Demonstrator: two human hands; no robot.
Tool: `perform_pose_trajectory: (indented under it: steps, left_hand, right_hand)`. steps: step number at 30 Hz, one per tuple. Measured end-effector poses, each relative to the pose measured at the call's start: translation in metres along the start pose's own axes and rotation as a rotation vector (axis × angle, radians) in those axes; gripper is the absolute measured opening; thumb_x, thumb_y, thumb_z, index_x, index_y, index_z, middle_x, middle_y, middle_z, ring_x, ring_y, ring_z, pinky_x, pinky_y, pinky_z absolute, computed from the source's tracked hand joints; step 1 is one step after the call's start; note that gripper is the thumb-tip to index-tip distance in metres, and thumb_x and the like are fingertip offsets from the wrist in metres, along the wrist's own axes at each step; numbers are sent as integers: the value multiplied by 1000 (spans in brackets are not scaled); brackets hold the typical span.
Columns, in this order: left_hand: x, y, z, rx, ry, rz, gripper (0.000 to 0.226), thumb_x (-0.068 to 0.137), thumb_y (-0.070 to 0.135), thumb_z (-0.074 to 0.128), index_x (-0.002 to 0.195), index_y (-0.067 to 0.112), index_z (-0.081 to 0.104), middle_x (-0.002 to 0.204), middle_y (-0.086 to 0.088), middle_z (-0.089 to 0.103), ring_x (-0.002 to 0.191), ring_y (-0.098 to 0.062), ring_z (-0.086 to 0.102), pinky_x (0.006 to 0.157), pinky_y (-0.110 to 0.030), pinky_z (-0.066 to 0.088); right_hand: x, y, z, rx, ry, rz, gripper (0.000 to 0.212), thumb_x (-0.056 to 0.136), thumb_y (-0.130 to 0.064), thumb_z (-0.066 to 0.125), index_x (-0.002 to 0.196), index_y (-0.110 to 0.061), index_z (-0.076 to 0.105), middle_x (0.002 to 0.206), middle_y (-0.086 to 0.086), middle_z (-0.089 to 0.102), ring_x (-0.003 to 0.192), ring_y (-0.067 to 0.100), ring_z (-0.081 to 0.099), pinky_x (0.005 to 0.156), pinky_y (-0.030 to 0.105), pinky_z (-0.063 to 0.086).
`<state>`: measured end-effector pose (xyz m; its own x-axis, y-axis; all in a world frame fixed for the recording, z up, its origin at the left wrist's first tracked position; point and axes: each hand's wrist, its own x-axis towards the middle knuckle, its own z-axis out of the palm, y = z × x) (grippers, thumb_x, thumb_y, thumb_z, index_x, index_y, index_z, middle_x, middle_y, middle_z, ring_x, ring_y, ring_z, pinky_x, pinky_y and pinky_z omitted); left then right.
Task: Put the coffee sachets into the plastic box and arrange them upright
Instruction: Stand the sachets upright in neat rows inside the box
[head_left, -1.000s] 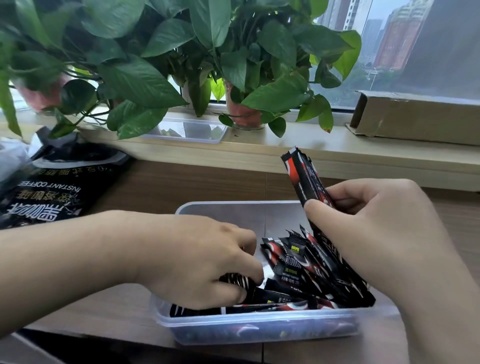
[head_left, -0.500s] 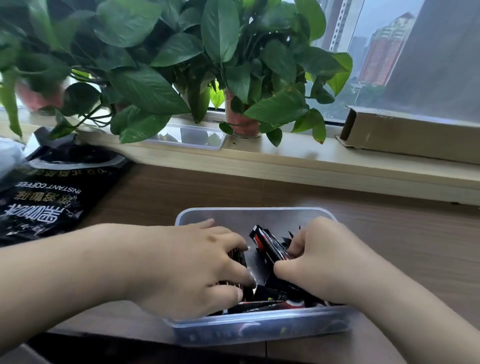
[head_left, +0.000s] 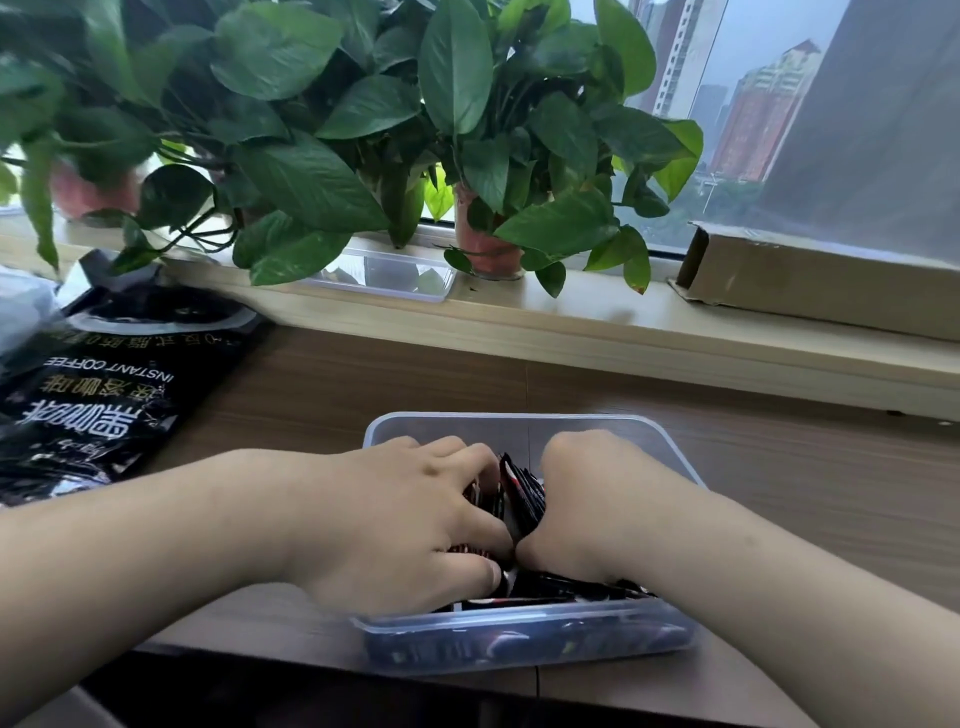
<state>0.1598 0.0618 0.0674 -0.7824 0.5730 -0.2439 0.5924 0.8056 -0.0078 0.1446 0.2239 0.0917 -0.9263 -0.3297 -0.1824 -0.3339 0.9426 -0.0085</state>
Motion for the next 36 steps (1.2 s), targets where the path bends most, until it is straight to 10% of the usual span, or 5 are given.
perform_pose_trajectory:
  steps: [7,16,27,32,36]
  left_hand:
    - [-2,0,1,-29,25,22,44,95,62,25,127,48,51,154,14,22,139,-8,20,113,-41,27]
    - [-5,0,1,-122,129,-14,42,87,53,37,126,38,42,126,16,53,127,-5,37,108,-33,36]
    - [-4,2,-5,-99,36,76,64,92,33,41,153,40,21,163,24,4,149,5,1,125,-35,5]
    - [9,1,-9,-114,-48,137,59,80,23,45,137,34,36,146,12,44,144,-6,27,123,-50,13]
    - [22,5,-14,34,-16,215,66,82,28,43,144,46,29,140,10,42,133,-14,32,114,-42,28]
  right_hand:
    - [4,3,-6,52,-101,61,33,76,-34,72,60,-14,53,52,1,55,40,19,57,37,21,46]
    - [8,18,1,218,-166,-19,48,77,-56,70,69,-9,67,55,3,64,46,20,57,51,30,51]
    - [14,37,13,514,-152,-47,9,86,-21,72,79,-16,75,70,4,76,72,26,75,59,34,57]
    - [10,51,-11,389,-138,-158,16,88,-17,67,91,-27,78,62,-3,72,49,-1,64,52,9,47]
    - [15,68,-23,97,43,-346,22,84,-20,68,97,-37,76,87,-14,72,78,-4,64,75,14,51]
